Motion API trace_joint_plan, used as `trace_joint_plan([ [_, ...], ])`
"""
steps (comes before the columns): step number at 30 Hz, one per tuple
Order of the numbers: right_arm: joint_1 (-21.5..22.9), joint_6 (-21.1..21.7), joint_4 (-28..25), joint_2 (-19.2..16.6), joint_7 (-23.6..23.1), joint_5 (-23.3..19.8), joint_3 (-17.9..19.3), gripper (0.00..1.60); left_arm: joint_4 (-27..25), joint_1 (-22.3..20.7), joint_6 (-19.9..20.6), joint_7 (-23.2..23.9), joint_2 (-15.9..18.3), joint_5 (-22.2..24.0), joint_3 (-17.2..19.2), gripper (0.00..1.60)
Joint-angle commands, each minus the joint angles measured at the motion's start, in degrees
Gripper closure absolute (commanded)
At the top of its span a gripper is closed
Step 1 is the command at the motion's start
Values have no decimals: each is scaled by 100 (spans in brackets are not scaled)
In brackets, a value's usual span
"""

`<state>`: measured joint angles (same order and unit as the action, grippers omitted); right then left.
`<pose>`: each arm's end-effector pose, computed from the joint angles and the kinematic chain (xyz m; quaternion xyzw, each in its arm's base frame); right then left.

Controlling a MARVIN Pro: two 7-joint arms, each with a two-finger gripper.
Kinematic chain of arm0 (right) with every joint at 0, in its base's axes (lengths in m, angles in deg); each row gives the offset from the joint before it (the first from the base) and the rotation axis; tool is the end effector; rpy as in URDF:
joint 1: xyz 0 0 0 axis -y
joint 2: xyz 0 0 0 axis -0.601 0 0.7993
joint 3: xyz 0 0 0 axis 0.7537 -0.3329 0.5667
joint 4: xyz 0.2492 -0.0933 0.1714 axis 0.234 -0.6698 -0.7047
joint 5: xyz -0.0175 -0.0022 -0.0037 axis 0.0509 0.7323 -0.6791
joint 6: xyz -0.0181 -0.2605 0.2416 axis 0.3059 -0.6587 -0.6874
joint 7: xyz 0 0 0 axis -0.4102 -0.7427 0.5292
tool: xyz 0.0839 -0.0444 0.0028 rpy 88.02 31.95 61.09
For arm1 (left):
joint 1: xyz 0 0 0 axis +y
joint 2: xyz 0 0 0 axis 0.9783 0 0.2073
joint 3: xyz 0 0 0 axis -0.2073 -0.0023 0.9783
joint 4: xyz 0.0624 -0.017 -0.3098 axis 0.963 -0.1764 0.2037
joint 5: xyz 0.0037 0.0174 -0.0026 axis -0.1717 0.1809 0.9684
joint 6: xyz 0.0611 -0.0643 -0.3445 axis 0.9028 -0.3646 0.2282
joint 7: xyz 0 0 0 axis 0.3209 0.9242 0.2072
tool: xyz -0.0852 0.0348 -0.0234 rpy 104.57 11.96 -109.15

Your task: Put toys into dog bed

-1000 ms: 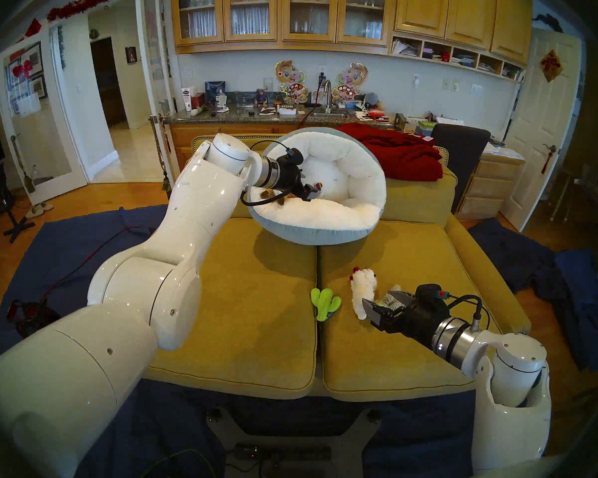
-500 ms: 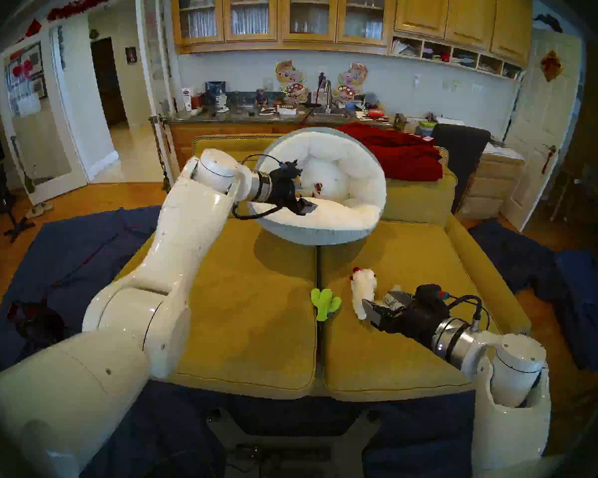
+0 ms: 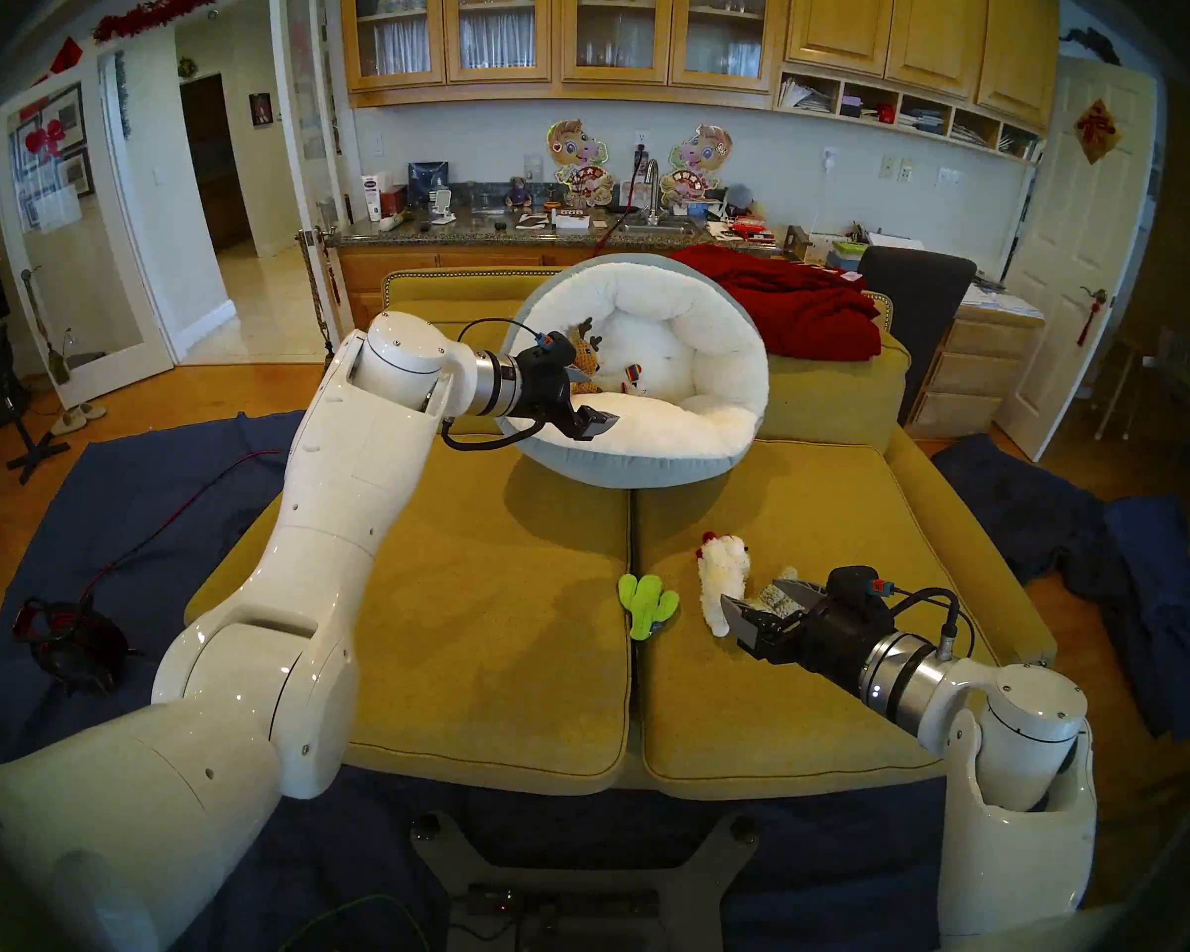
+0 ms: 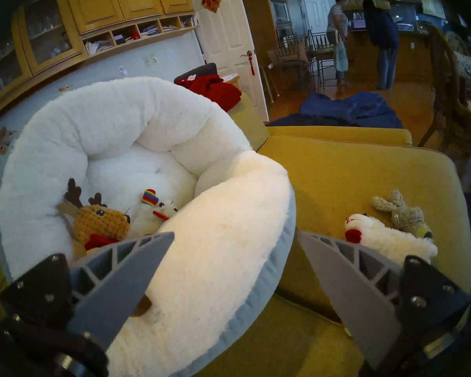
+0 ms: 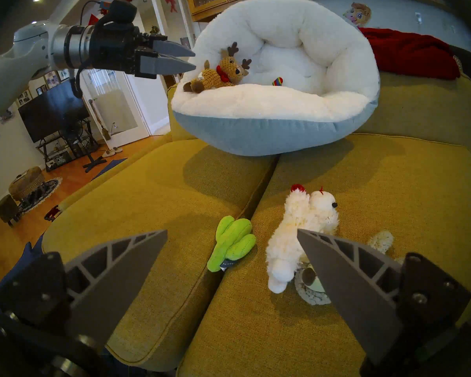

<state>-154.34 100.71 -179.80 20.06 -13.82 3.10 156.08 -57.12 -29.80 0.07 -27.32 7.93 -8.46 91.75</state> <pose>0.2829 -0.0672 -0.2796 -0.8159 -0.1250 -0.5269 0.2027 0.6169 -0.0519 -0.1654 0.6891 -0.4850 0.5151 0.1570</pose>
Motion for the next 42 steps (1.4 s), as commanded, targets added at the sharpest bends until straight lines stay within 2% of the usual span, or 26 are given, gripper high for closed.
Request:
trace_joint_plan([
  [1,47,-12,-202,-15,12,5,14,0,-677,352,191,-156,-30,-46,23,0],
  [8,41,-6,-214,-14,17,9,13,0,-1115,774,431,-283,-63,-121,-49,0],
  [15,37,-1,-225,-12,22,14,12,0,-1723,1223,846,-31,39,-61,-11,0],
  [17,36,0,-226,-12,23,14,12,0,-1577,1164,798,26,42,-46,-42,0],
  [18,34,3,-231,-11,25,16,12,0,-1843,1352,919,119,108,-115,-125,0],
  [21,32,8,-237,-10,29,19,11,0,-2080,1530,1136,234,154,-144,-169,0],
  [22,31,10,-239,-9,30,20,10,0,-1974,1485,1160,289,163,-144,-201,0],
  [23,29,12,-243,-9,33,21,10,0,-2234,1632,1322,248,199,-209,-214,0],
  [25,28,16,-247,-8,36,23,9,0,-2199,1637,1412,260,221,-265,-291,0],
  [27,26,20,-251,-8,39,25,8,0,-2413,1787,1579,163,243,-395,-377,0],
  [35,24,18,-250,-11,46,21,5,0,-1794,1524,1795,-124,-127,-622,-606,0],
  [42,26,10,-242,-14,48,16,4,0,-1647,1451,2046,-156,-368,-602,-679,0],
])
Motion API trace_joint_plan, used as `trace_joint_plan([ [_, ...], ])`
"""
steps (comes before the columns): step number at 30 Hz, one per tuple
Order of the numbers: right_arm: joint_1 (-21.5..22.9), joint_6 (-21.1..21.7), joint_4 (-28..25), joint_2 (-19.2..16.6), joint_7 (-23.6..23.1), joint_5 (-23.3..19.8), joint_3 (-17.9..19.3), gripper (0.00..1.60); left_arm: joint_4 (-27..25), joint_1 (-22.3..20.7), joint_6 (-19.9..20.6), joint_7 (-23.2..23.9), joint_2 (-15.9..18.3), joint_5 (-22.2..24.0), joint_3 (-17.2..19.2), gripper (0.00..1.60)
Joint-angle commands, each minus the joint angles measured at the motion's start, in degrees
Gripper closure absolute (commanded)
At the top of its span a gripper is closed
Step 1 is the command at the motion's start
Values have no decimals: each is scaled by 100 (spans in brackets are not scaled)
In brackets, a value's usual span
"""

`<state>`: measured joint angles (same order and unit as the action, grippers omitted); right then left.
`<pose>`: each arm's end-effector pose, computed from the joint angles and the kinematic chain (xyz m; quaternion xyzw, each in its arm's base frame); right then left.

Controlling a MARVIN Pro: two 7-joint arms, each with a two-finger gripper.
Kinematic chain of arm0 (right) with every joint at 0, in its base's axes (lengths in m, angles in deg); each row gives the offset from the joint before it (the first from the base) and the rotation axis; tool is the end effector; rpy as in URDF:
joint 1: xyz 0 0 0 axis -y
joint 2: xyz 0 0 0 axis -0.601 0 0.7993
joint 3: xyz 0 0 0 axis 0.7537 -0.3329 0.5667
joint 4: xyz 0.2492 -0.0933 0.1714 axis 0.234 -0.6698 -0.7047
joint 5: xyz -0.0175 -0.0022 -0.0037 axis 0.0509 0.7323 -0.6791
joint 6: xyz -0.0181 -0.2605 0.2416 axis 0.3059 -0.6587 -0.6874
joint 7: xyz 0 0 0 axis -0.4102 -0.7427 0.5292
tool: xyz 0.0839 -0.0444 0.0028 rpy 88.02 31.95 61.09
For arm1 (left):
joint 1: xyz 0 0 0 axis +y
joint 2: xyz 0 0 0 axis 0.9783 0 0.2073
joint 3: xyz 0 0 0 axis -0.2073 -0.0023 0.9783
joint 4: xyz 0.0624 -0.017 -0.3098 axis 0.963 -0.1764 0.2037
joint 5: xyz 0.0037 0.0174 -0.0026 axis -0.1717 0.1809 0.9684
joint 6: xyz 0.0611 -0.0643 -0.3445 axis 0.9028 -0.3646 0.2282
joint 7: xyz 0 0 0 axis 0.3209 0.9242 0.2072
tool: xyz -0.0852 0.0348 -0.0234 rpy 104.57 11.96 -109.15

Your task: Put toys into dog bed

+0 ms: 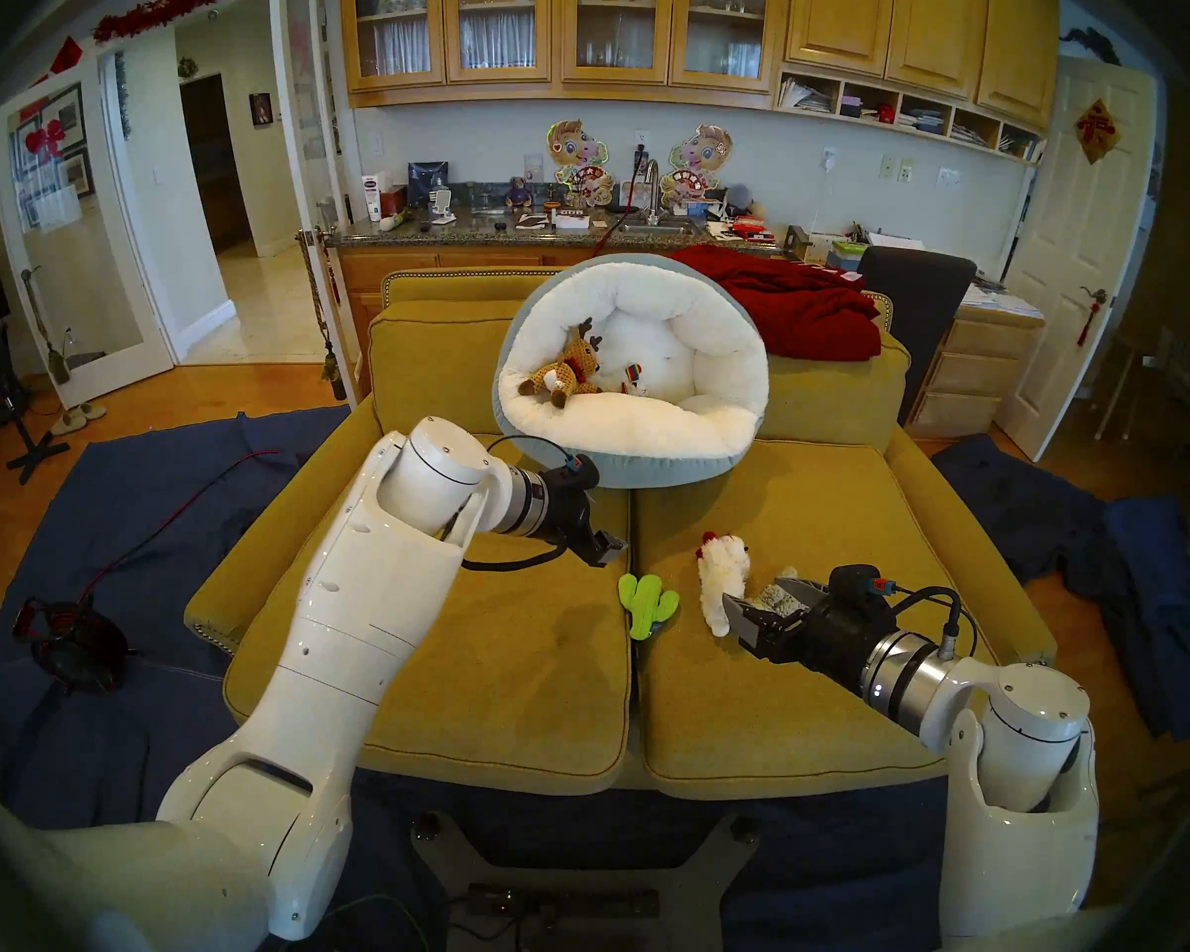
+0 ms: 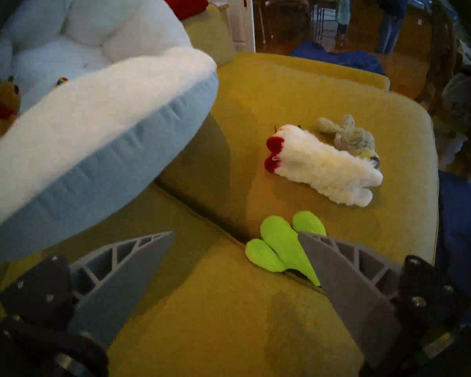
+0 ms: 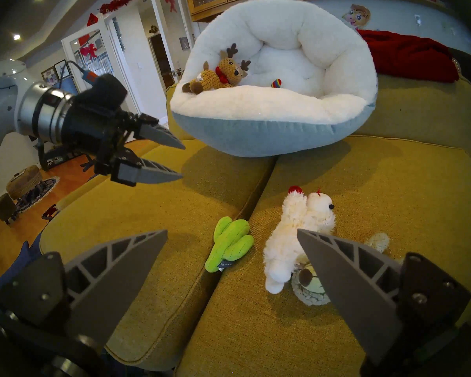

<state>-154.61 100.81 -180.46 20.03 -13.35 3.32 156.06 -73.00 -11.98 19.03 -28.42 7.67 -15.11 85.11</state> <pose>0.2819 -0.0672 -0.2767 -0.8165 -0.1257 -0.5281 0.1967 0.5238 -0.1020 -0.2672 0.7853 -0.4618 0.3791 0.1623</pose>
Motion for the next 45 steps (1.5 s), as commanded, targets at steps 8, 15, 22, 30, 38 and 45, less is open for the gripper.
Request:
trace_joint_plan([
  [8,49,8,-184,-13,8,-6,4,0,-48,-192,467,-192,-461,-56,-286,0],
  [15,47,13,-189,-14,13,-7,2,0,-240,-10,693,-138,-373,-109,-478,0],
  [22,45,18,-193,-15,16,-6,2,0,-179,127,715,-276,-377,-187,-555,0],
  [30,46,13,-188,-16,16,-9,1,0,302,77,314,-874,-638,-264,-518,0],
  [38,47,6,-183,-17,16,-12,1,0,722,2,86,-1056,-853,-228,-578,0],
  [45,47,3,-180,-18,17,-13,1,0,1098,-104,-20,-1173,-1031,-148,-525,0],
])
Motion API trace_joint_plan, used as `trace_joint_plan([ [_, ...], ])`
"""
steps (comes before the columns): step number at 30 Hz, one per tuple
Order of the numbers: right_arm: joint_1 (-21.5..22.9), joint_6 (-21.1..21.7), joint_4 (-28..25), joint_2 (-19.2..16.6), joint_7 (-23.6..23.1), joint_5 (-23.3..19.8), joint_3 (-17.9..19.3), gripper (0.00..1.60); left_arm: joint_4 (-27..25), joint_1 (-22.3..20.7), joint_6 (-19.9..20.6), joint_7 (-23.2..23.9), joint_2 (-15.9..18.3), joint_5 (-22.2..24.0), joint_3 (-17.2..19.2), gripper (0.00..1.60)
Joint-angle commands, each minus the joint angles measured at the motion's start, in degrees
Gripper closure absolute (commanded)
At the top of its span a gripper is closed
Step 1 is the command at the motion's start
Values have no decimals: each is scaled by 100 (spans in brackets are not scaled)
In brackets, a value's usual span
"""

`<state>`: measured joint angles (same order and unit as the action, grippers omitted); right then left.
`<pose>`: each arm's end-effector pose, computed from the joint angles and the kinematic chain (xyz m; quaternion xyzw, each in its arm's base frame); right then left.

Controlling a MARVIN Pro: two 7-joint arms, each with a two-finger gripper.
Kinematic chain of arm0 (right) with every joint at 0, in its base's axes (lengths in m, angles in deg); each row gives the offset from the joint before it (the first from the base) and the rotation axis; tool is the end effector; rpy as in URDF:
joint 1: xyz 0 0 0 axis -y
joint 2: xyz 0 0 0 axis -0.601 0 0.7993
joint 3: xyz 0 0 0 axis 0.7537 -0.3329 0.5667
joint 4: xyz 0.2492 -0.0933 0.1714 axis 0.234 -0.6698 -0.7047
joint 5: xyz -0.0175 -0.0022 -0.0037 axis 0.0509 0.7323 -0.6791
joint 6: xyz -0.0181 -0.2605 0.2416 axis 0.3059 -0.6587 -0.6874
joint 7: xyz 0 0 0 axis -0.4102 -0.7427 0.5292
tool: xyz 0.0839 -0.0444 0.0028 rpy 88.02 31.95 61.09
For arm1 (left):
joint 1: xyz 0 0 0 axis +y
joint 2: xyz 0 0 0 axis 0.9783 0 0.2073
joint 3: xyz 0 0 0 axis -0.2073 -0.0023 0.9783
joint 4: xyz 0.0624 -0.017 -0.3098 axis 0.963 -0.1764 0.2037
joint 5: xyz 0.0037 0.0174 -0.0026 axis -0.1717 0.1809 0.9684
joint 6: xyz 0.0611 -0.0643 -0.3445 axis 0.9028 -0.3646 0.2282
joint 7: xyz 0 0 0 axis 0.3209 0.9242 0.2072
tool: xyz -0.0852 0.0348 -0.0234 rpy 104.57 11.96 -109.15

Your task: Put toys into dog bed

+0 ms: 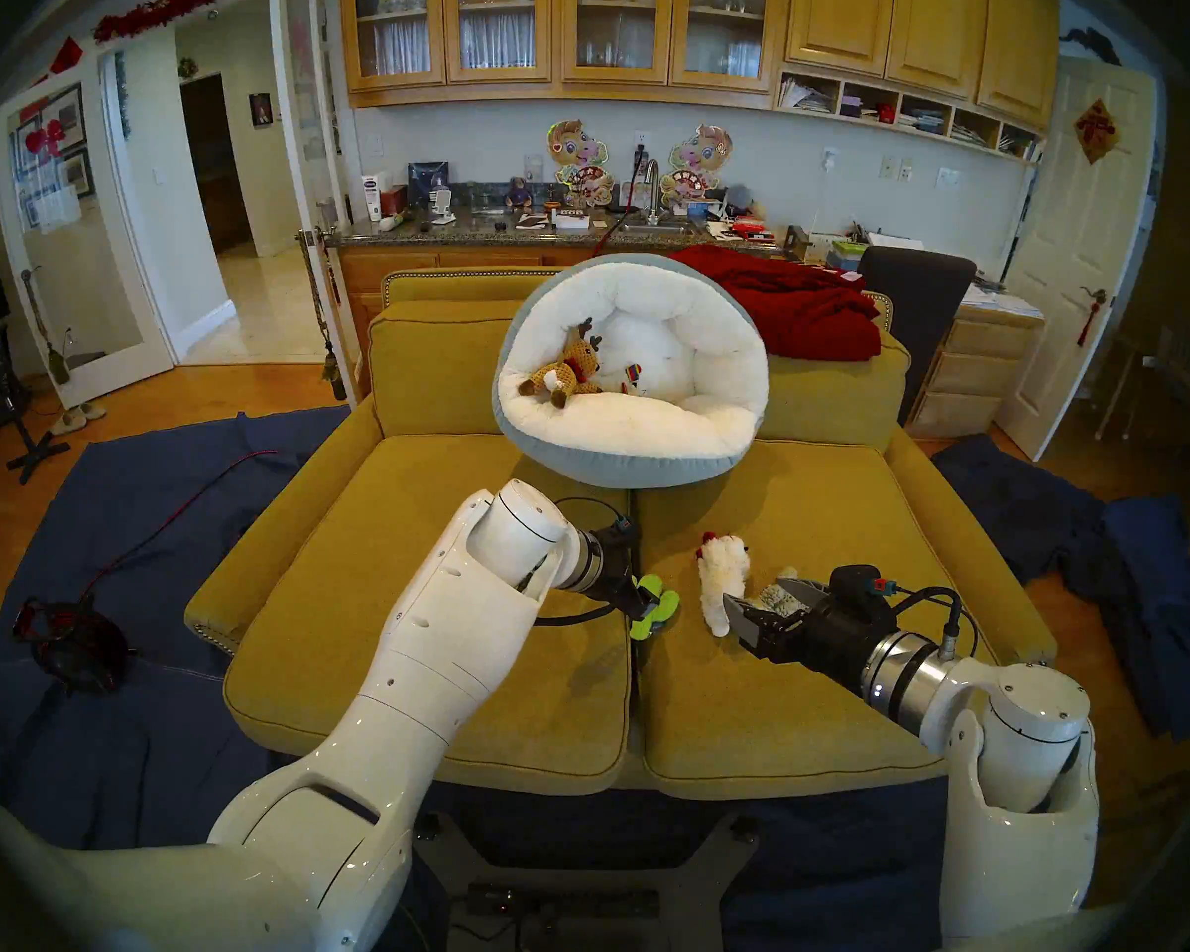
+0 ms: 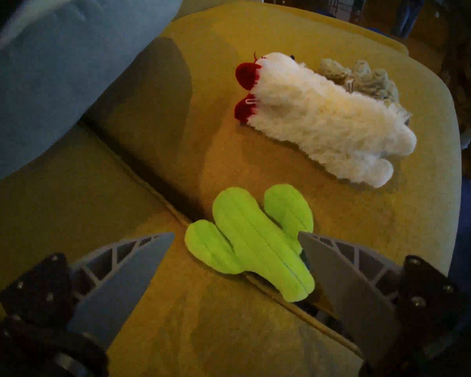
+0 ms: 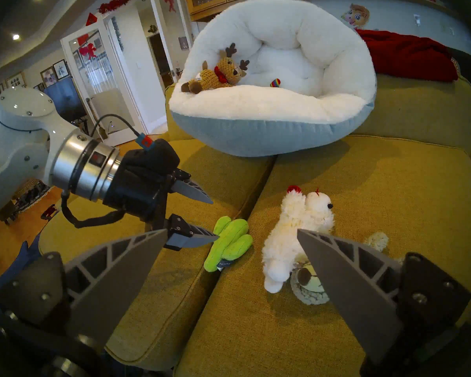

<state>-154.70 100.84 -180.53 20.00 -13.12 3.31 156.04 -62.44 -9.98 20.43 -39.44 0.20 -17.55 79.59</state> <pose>0.2816 -0.0674 -0.2768 -0.8171 -0.1249 -0.5279 0.1951 0.5083 -0.1720 -0.3526 0.8213 -0.4456 0.3245 0.1470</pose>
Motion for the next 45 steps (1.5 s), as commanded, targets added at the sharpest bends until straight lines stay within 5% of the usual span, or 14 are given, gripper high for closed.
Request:
trace_joint_plan([
  [1,57,-1,-173,-15,-7,-13,2,0,75,-317,-172,-84,-298,99,27,0],
  [16,56,-1,-172,-16,-6,-14,2,0,1147,-696,-642,-493,-502,9,-89,0],
  [17,56,-1,-172,-16,-6,-14,2,0,1219,-720,-679,-509,-508,12,-94,13],
  [18,56,-1,-173,-16,-6,-14,2,0,1284,-741,-714,-531,-515,17,-95,58],
  [21,56,0,-173,-16,-5,-14,2,0,1443,-800,-808,-585,-530,28,-102,120],
  [22,56,0,-173,-16,-5,-14,2,0,1476,-813,-832,-598,-534,34,-101,156],
  [45,69,-27,-115,-18,-6,-20,-2,0,117,-1537,-848,-463,-643,322,574,160],
])
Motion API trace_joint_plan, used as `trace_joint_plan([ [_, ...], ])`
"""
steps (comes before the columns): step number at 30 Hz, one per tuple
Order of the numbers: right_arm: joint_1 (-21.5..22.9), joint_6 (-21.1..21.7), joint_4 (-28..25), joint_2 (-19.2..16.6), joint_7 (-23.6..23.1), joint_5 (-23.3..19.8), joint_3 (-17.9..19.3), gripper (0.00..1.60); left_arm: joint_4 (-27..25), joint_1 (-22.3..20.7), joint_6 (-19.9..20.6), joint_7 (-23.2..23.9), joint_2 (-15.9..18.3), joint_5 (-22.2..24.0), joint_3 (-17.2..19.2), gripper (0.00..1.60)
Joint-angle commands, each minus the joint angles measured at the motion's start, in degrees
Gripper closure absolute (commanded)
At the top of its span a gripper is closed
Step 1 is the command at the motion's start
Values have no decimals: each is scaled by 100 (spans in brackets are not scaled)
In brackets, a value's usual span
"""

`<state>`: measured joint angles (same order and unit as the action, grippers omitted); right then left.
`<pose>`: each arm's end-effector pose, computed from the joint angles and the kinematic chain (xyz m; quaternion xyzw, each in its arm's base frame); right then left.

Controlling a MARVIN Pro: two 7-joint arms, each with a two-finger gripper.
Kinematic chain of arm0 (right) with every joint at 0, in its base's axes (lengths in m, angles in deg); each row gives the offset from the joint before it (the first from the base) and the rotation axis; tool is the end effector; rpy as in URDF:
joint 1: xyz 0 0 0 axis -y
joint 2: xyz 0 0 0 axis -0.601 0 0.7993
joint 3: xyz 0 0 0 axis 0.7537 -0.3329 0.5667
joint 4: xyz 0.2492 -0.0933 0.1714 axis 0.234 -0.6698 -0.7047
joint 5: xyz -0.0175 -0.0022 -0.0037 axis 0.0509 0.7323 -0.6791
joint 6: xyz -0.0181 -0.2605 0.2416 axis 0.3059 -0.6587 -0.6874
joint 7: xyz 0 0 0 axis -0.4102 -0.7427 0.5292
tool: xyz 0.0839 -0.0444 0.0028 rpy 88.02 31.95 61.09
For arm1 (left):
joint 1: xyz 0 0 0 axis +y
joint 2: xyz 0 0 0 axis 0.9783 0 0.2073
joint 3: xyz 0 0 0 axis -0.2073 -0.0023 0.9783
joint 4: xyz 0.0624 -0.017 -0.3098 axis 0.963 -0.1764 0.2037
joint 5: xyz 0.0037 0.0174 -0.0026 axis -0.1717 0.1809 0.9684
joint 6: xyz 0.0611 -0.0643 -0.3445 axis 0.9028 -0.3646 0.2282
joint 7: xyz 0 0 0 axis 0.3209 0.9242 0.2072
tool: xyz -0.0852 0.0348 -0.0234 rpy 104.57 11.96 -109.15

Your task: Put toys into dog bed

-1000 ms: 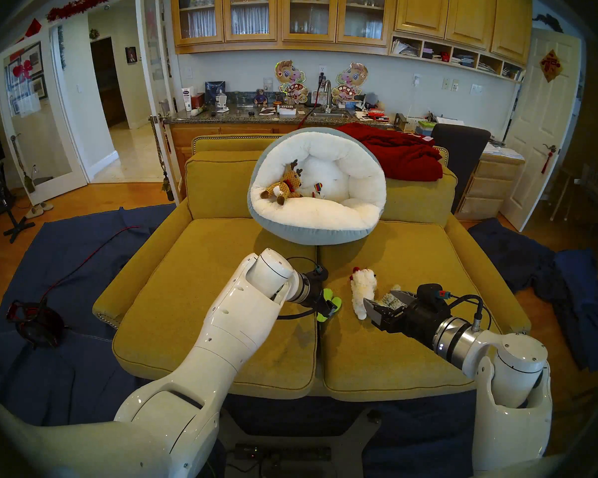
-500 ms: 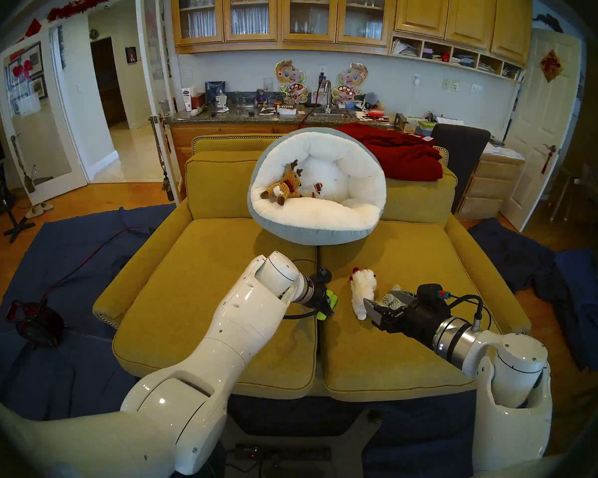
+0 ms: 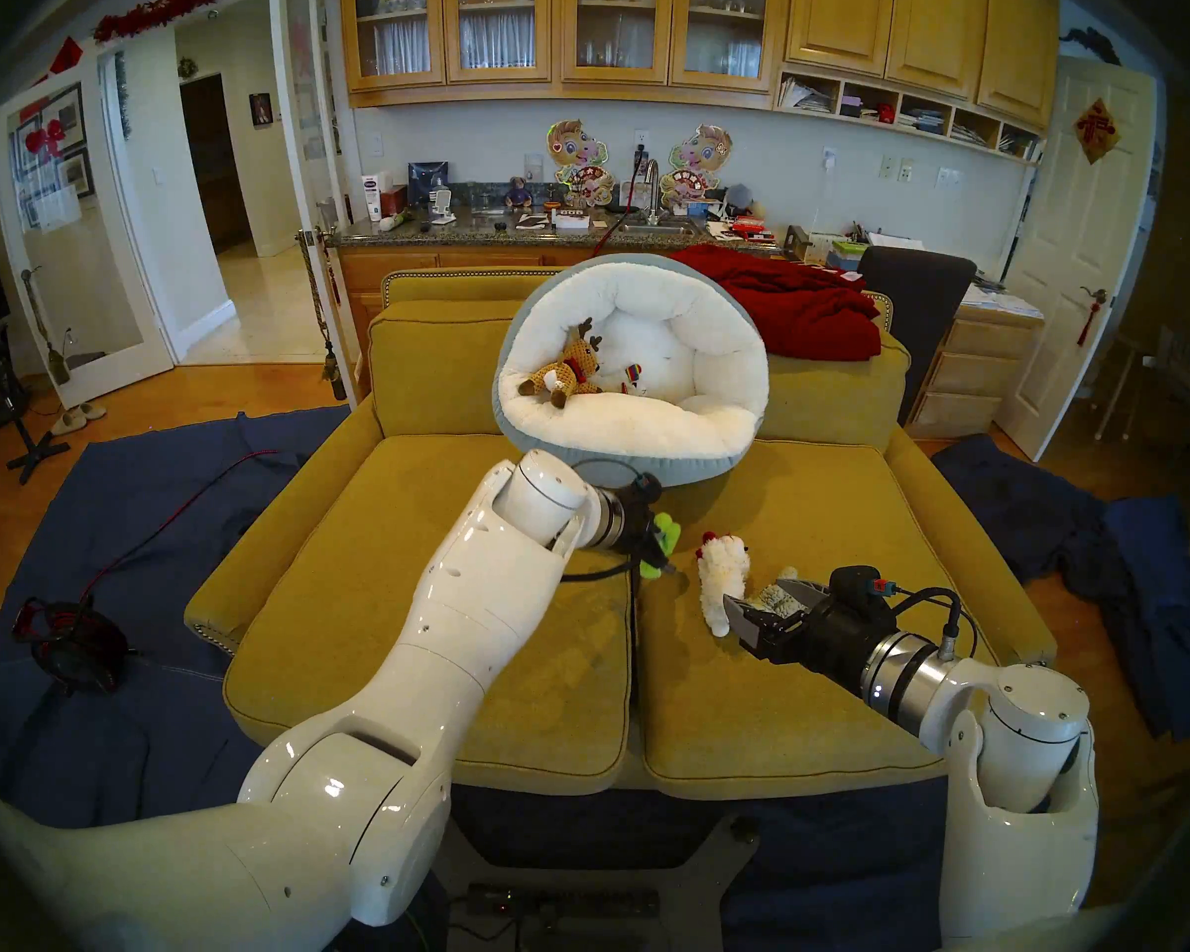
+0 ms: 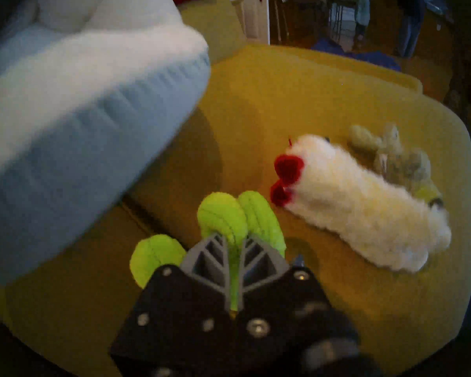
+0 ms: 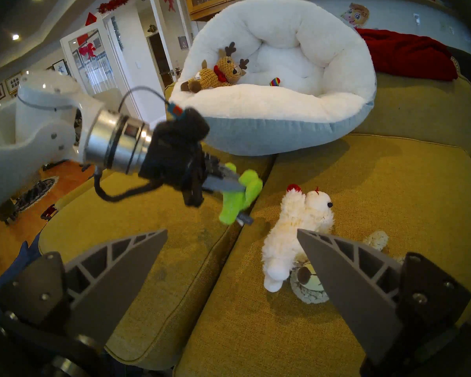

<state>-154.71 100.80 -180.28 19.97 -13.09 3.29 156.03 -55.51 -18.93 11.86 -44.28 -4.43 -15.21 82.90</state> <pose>0.2816 -0.0677 -0.2785 -0.8179 -0.1241 -0.5266 0.1956 0.5664 -0.1921 -0.2923 0.7775 -0.4390 0.4266 0.1443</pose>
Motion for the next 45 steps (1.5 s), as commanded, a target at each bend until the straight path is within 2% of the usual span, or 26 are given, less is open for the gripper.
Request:
trace_joint_plan([
  [1,70,-23,-139,-15,-10,-18,-1,0,-609,-583,-38,-22,-260,85,340,160],
  [3,70,-24,-138,-15,-10,-18,-1,0,-675,-677,19,11,-245,88,324,160],
  [8,71,-25,-139,-16,-10,-19,-1,0,-775,-950,80,3,-446,59,480,160],
  [11,71,-25,-137,-16,-10,-19,-1,0,-785,-960,87,-56,-506,24,547,160],
  [12,71,-25,-138,-17,-10,-19,-1,0,-674,-1084,111,-78,-523,4,573,160],
  [13,72,-25,-136,-17,-10,-19,-1,0,-734,-998,97,-133,-560,-20,629,160],
  [27,73,-29,-95,-17,-9,-19,-3,0,208,-1625,-81,-604,-509,-329,883,160],
  [28,73,-29,-90,-17,-8,-18,-3,0,134,-1525,-109,-640,-518,-341,912,160],
  [32,73,-30,-67,-17,-8,-18,-5,0,501,-1975,-53,-684,-537,-393,956,160],
  [33,73,-30,-63,-17,-7,-18,-5,0,346,-1755,-106,-740,-568,-405,985,160],
  [45,78,-32,-8,-18,-6,-19,-7,0,804,-2195,-105,-980,-640,-525,1141,160],
])
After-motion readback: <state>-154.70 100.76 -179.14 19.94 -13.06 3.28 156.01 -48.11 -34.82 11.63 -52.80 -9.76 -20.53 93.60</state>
